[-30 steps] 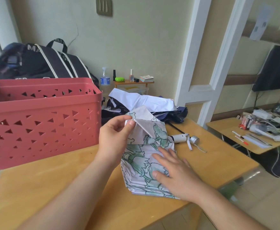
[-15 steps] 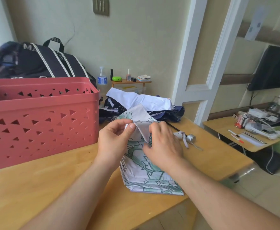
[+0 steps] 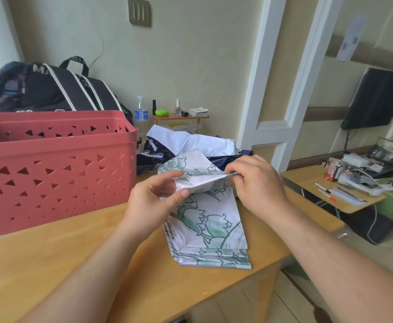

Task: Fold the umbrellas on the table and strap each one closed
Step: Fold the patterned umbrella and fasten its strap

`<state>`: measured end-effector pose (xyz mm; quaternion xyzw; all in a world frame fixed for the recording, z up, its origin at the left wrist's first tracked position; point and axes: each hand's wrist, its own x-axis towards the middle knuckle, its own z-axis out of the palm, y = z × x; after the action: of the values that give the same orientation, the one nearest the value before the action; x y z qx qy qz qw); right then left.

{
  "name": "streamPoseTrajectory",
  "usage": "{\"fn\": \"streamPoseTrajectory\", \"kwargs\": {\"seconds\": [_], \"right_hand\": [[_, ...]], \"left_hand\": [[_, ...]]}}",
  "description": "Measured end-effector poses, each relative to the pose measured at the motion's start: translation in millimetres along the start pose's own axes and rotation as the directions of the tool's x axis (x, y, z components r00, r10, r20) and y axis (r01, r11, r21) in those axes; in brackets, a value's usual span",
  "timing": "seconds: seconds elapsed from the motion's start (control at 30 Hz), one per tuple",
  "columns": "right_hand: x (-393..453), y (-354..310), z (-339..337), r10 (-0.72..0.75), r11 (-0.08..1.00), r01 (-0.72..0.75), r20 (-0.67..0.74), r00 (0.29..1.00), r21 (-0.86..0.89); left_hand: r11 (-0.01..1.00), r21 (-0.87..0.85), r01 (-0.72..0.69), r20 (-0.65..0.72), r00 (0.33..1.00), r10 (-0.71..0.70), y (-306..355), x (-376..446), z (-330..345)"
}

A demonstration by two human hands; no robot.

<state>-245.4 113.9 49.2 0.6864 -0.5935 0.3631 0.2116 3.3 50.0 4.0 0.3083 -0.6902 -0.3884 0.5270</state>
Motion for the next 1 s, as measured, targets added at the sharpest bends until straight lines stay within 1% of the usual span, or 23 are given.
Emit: {"fn": "streamPoseTrajectory", "kwargs": {"seconds": [0.1,0.2,0.33,0.4,0.47,0.5,0.6,0.67,0.77,0.9,1.0], "right_hand": [[-8.8,-0.7,0.0,0.016,0.999,-0.016,-0.013,1.0,0.045],[-15.4,0.4,-1.9,0.007,1.0,-0.006,-0.034,0.999,0.028],[-24.5,-1.6,-3.9,-0.039,0.999,0.039,-0.034,0.999,0.006],[-31.9,-3.0,-2.9,-0.08,0.997,0.08,-0.019,0.997,0.008],[-42.2,-3.7,0.1,-0.094,0.995,0.094,0.0,0.996,0.014],[-48.5,-3.9,1.9,-0.096,0.995,0.096,0.013,0.995,0.017],[-70.1,-4.5,8.3,-0.106,0.994,0.105,0.056,0.993,0.027],[-83.6,-4.3,12.4,-0.093,0.995,0.09,0.093,0.991,0.037],[-97.6,-2.8,16.7,-0.086,0.996,0.08,0.141,0.986,0.046],[-109.6,-2.2,21.5,-0.079,0.996,0.068,0.259,0.963,0.055],[-111.0,-2.5,20.3,-0.07,0.997,0.049,0.374,0.925,0.067]], "left_hand": [[1.0,0.024,-0.007,-0.033,0.999,0.008,4.3,-0.9,-4.3],[0.998,0.066,-0.022,-0.035,0.999,0.024,8.0,-1.3,-9.0],[0.968,0.217,-0.13,0.062,0.991,0.119,6.2,-2.1,-14.5],[0.903,0.364,-0.228,0.149,0.971,0.185,2.4,-1.9,-15.7],[0.799,0.51,-0.319,0.265,0.942,0.207,-2.7,-1.6,-16.0],[0.746,0.555,-0.368,0.312,0.923,0.224,-5.3,-0.9,-15.2],[0.593,0.622,-0.512,0.393,0.859,0.329,-6.3,0.4,-12.3],[0.518,0.639,-0.569,0.446,0.822,0.353,-2.8,-0.1,-11.7],[0.445,0.65,-0.616,0.543,0.786,0.295,-0.9,-2.0,-11.0],[0.369,0.643,-0.672,0.635,0.736,0.234,-5.8,-8.4,-17.5],[0.373,0.628,-0.683,0.658,0.722,0.215,-16.0,-14.9,-23.1]]}}
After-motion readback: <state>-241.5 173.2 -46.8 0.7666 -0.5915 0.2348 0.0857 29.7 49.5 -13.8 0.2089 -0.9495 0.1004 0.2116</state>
